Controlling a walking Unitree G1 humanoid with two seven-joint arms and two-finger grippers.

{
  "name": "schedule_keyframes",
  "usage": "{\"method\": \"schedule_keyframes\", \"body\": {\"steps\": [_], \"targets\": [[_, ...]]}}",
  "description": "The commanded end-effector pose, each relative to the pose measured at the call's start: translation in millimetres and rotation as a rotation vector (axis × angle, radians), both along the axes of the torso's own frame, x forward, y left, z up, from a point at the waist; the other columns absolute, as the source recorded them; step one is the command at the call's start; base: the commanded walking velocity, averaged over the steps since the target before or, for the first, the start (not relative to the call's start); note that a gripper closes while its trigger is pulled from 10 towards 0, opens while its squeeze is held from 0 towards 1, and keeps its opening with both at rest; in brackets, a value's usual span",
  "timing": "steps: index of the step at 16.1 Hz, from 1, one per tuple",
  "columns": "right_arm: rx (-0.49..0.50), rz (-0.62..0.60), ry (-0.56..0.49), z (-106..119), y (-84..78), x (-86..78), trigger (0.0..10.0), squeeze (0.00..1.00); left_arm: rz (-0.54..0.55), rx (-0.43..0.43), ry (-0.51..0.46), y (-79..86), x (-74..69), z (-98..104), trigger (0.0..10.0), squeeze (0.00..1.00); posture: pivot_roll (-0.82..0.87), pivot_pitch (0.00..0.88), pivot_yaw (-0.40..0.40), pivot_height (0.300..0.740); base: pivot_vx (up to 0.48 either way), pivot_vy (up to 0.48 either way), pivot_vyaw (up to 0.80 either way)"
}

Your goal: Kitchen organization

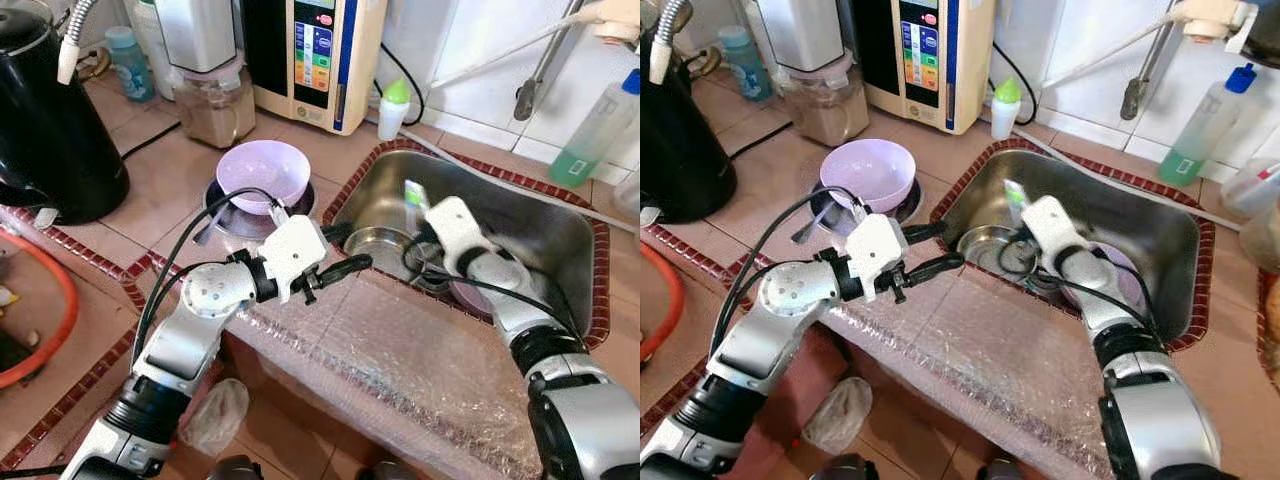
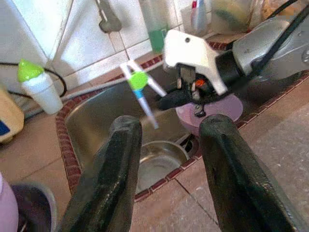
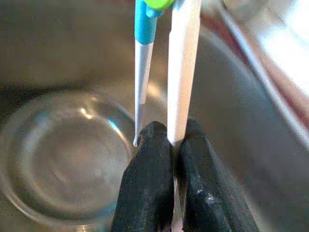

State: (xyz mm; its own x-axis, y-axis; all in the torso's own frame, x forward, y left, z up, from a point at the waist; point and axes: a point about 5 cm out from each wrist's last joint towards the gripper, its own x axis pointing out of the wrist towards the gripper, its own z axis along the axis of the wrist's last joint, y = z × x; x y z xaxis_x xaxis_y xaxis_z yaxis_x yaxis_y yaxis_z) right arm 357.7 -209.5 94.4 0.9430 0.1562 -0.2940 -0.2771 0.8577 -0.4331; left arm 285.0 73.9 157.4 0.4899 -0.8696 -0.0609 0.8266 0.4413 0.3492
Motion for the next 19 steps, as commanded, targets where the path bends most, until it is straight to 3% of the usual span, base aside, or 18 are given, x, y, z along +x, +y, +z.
{"method": "schedule_keyframes", "body": {"steps": [1,3,4,5,6,7,11,15,17,19], "targets": [[0.03,-0.101,0.037,-0.5,-11.8,1.7,0.0,0.0,0.046,0.028,0.041,3.8,3.9,-9.5,10.0,1.0,0.05,0.0,-0.011,0.74,0.0,0.0,0.0],[0.06,-0.121,0.074,-7.3,-12.1,-1.0,0.0,0.0,0.09,0.044,0.059,6.8,8.5,-16.7,10.0,1.0,0.05,0.0,-0.007,0.74,0.0,0.0,0.0],[0.058,-0.124,0.085,-10.3,-10.9,-2.1,3.0,0.0,0.116,0.039,0.063,8.2,11.4,-18.4,10.0,1.0,0.05,0.0,-0.006,0.74,0.0,0.0,0.0],[0.072,-0.133,0.108,-14.9,-9.1,-3.7,10.0,0.0,0.141,0.038,0.074,9.6,15.0,-21.1,10.0,1.0,0.05,0.0,-0.004,0.74,0.0,0.0,0.0],[0.08,-0.137,0.113,-16.2,-8.7,-4.1,10.0,0.0,0.143,0.038,0.071,9.7,15.6,-21.7,10.0,1.0,0.05,0.0,-0.003,0.74,0.0,0.0,0.0],[0.1,-0.15,0.122,-18.5,-8.6,-5.3,10.0,1.0,0.179,0.033,0.061,10.7,19.9,-22.3,10.0,1.0,0.05,0.0,-0.003,0.74,0.0,0.0,0.0],[0.164,-0.194,0.15,-27.1,-10.8,-11.0,10.0,1.0,0.198,0.041,0.032,7.0,24.8,-22.4,10.0,1.0,0.07,0.0,-0.027,0.74,0.0,0.0,0.0],[0.242,-0.185,0.1,-18.0,-4.5,-5.3,10.0,1.0,0.259,-0.036,0.026,15.2,32.1,-11.6,10.0,1.0,0.05,0.0,-0.012,0.74,0.0,0.0,0.0],[0.327,-0.203,0.044,-13.1,-1.5,-3.9,10.0,1.0,0.329,-0.061,-0.013,22.2,37.7,-3.6,10.0,1.0,0.05,0.0,-0.009,0.74,0.0,0.0,0.0],[0.378,-0.14,-0.043,-3.8,8.3,-3.6,10.0,1.0,0.55,-0.158,-0.104,41.6,53.4,17.3,10.0,1.0,0.06,0.0,-0.003,0.74,0.0,0.0,0.0]]}}
